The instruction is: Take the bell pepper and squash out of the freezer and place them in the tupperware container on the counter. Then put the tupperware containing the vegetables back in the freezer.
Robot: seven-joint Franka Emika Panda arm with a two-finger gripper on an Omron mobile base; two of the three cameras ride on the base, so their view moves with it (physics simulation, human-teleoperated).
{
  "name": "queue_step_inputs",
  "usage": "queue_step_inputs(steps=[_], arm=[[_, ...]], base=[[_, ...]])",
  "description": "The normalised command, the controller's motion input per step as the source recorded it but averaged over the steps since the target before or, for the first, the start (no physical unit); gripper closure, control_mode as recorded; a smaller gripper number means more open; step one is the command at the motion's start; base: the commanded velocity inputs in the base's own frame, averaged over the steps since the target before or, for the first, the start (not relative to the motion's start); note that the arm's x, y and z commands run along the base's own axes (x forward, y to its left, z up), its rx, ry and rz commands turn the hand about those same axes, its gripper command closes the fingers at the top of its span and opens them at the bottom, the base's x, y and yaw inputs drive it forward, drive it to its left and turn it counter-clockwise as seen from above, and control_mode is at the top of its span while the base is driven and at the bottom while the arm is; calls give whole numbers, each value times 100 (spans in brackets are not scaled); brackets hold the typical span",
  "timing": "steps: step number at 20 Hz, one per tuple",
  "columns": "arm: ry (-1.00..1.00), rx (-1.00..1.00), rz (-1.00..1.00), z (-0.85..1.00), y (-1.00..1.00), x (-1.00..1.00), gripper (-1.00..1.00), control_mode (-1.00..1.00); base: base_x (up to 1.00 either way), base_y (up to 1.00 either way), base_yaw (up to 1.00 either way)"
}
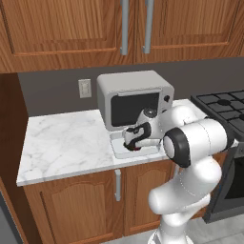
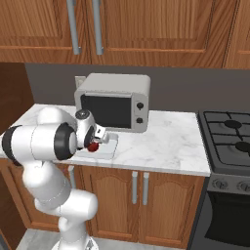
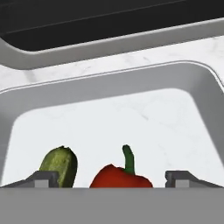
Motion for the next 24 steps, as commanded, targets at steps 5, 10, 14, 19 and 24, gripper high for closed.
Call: queue_step_inputs(steps=[5, 10, 14, 19, 24], arm=[[-17, 1, -6, 97, -59, -57, -100, -100], [-1, 0, -11, 37, -80, -21, -100, -100], [0, 0, -5, 4, -45, -1, -100, -100], [3, 1, 0, -12, -12, 0, -100, -100], [3, 1, 0, -27, -5, 0, -100, -100]], base=[[0, 0, 0], [0, 0, 0], [0, 0, 0], [0, 0, 0], [0, 0, 0]])
